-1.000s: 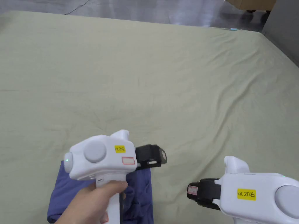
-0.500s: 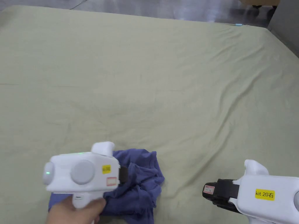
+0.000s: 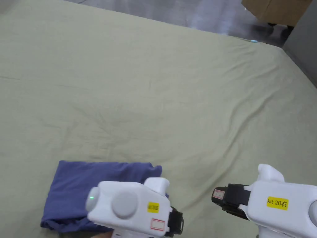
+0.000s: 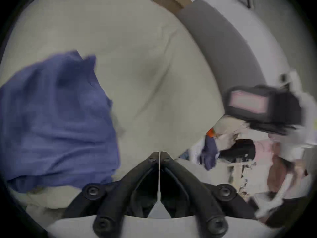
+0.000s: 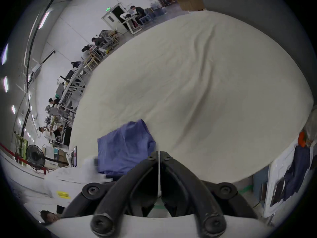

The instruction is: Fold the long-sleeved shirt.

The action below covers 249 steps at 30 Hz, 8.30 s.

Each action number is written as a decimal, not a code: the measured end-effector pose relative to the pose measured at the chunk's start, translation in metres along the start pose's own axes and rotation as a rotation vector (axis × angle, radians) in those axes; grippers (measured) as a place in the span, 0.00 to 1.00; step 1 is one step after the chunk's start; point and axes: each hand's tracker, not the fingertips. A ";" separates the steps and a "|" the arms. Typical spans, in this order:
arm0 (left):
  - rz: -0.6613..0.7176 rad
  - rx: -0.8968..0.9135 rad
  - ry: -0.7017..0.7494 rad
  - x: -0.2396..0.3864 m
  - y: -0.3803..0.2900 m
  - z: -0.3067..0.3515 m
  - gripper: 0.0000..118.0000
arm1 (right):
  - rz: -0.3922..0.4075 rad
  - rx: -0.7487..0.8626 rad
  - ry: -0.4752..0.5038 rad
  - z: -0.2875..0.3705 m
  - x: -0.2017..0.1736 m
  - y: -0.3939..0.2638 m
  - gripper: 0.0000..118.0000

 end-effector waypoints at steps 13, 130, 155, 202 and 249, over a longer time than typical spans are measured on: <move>0.295 0.339 0.355 -0.151 0.004 0.201 0.00 | 0.332 -0.394 -0.120 -0.214 -0.098 -0.042 0.00; -0.634 1.143 0.705 0.249 0.003 0.307 1.00 | 0.429 0.880 0.005 0.268 -0.159 0.055 1.00; -0.611 1.132 0.680 0.242 0.000 0.311 1.00 | 0.469 0.891 -0.045 0.260 -0.171 0.051 1.00; -0.591 1.122 0.665 0.236 -0.005 0.310 1.00 | 0.460 0.829 -0.024 0.245 -0.173 0.047 1.00; -0.569 1.071 0.669 0.223 -0.002 0.302 1.00 | 0.461 0.791 -0.023 0.229 -0.177 0.044 1.00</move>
